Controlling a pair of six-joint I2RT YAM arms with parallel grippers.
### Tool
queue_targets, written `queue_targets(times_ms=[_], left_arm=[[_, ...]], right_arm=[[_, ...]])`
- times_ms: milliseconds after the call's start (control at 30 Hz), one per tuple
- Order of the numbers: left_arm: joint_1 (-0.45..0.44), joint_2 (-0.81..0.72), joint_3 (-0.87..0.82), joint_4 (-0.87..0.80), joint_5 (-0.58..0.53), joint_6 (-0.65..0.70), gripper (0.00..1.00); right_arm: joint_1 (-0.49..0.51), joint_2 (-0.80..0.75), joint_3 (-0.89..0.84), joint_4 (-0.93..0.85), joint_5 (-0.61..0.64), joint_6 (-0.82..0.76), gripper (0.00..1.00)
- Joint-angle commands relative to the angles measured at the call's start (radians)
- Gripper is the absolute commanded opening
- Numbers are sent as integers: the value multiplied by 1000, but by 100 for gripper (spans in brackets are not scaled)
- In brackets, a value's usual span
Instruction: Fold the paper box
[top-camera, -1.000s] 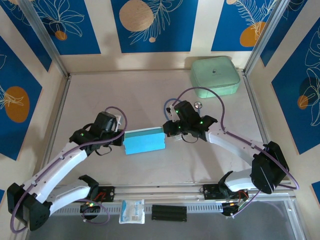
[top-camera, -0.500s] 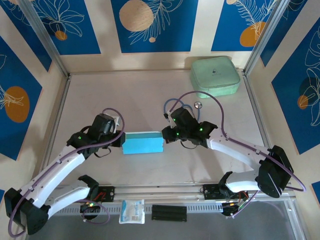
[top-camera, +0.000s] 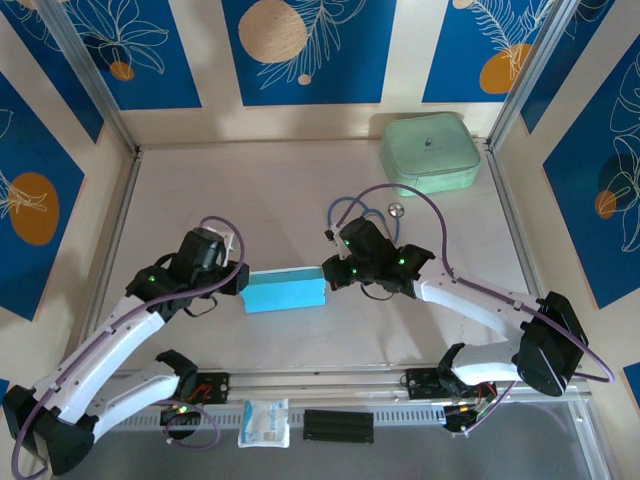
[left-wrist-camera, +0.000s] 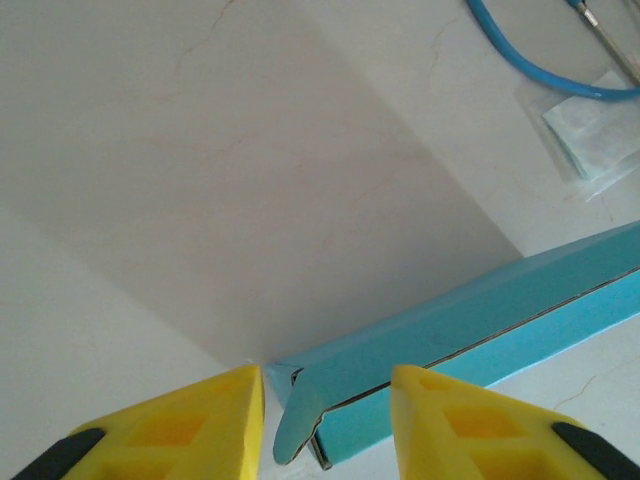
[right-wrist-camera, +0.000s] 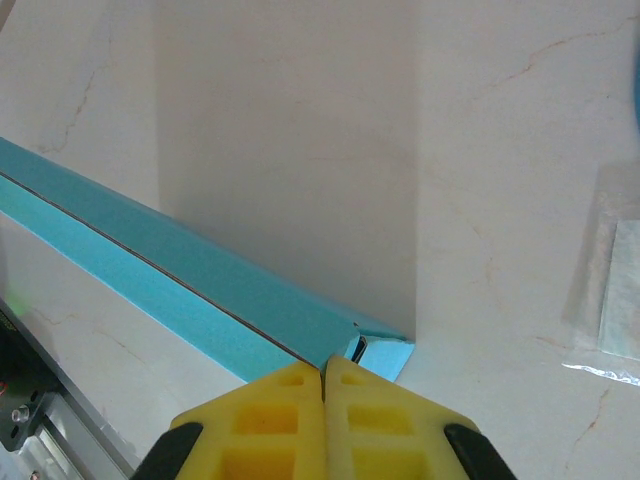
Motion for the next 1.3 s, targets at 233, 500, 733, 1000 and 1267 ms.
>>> queue_targets(times_ms=[233, 500, 733, 1000, 1267], left_arm=[[-12, 69, 87, -160, 25, 62, 30], [-13, 79, 116, -166, 92, 63, 37], [-12, 25, 98, -144, 130, 51, 41], [-13, 42, 112, -226, 159, 18, 43], [-17, 10, 102, -255, 199, 0, 47]], right_arm=[[12, -3, -14, -75, -3, -14, 3], [12, 2, -11, -78, -3, -15, 3], [12, 9, -6, -78, -6, -18, 3], [8, 10, -6, -77, -2, -14, 3], [4, 22, -1, -69, -11, -19, 3]])
